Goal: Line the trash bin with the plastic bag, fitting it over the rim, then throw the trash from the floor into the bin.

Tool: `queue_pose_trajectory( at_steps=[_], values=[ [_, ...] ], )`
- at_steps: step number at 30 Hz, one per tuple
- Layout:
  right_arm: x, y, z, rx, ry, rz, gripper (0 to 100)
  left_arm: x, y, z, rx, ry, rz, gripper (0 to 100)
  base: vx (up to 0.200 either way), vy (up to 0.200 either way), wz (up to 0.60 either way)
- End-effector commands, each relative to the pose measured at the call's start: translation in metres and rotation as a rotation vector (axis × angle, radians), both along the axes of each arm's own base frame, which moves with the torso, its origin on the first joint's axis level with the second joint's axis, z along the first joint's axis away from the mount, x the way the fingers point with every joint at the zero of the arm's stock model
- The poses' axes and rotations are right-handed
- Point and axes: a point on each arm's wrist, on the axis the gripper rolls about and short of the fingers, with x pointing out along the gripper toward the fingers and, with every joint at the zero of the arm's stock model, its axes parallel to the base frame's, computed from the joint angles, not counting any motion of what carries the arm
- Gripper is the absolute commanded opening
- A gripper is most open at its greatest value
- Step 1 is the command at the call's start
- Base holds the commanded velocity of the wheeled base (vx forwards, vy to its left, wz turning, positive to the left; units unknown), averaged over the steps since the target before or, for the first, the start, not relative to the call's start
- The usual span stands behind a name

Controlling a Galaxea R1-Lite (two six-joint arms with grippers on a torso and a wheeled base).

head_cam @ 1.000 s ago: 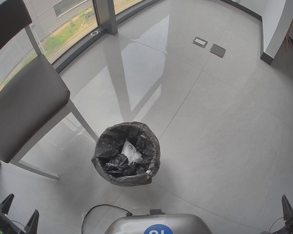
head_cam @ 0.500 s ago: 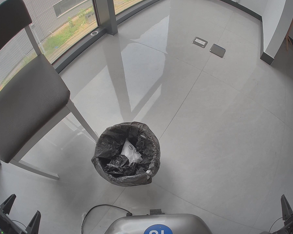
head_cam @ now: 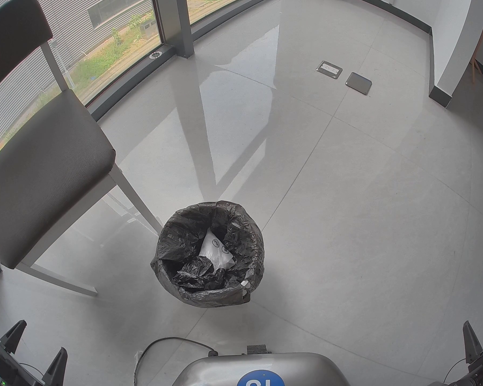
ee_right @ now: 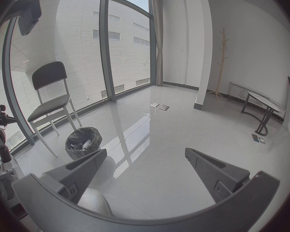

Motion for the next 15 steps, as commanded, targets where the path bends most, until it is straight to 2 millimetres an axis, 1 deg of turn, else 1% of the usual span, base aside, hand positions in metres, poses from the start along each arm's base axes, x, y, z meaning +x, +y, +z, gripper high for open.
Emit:
queue_pose_trajectory(
  at_steps=[1,15],
  values=[
    [0.0002,0.0,-0.0051,0.0,0.003,0.002,100,0.0011,-0.0001,-0.0041,0.003,0.019,0.0,100,0.0,0.0,0.0],
    [0.0002,0.0,-0.0051,0.0,0.003,0.002,100,0.0009,-0.0001,-0.0041,0.003,0.017,0.0,100,0.0,0.0,0.0]
  ],
)
